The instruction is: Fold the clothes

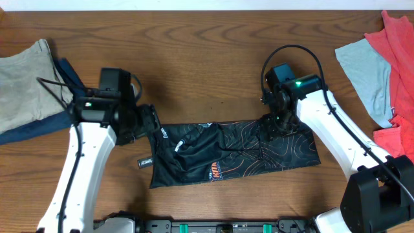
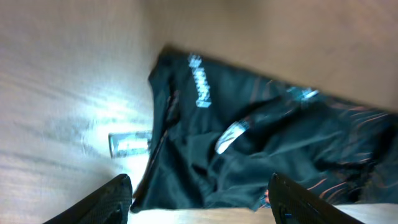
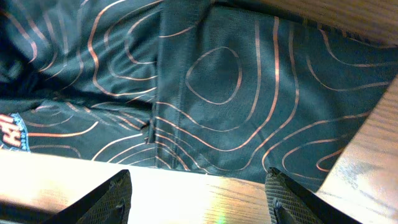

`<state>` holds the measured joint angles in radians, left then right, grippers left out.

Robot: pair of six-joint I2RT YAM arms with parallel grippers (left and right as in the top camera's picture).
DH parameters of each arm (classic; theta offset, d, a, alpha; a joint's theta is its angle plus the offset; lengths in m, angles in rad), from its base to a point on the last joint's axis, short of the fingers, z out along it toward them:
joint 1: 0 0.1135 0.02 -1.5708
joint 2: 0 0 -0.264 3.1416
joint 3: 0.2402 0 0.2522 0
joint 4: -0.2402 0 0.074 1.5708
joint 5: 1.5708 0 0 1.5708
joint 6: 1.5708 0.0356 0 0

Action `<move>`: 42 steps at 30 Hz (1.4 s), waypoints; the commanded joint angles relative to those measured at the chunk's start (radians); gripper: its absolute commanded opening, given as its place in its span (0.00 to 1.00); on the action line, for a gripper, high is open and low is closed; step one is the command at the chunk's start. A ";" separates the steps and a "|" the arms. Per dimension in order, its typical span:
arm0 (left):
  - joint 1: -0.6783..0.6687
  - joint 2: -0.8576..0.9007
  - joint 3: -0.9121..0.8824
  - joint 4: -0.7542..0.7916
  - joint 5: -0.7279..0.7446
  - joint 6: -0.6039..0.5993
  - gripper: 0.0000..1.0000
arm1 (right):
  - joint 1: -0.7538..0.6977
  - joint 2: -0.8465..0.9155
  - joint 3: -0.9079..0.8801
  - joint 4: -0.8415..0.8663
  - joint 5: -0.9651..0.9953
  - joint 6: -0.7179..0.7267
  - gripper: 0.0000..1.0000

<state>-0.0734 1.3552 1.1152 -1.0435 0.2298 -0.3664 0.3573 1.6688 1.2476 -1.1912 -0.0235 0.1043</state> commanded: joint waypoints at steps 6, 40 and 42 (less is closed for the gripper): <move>0.005 0.099 -0.149 0.053 0.073 0.059 0.72 | 0.016 -0.006 -0.006 0.000 0.046 0.060 0.69; -0.002 0.353 -0.326 0.386 0.172 0.104 0.07 | 0.016 -0.006 -0.006 -0.022 0.086 0.060 0.66; 0.027 0.335 -0.296 0.373 0.169 0.104 0.06 | 0.008 -0.006 -0.006 -0.027 0.119 0.061 0.63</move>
<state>-0.0795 1.6745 0.8024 -0.6582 0.4717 -0.2718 0.3569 1.6688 1.2461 -1.2133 0.0399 0.1524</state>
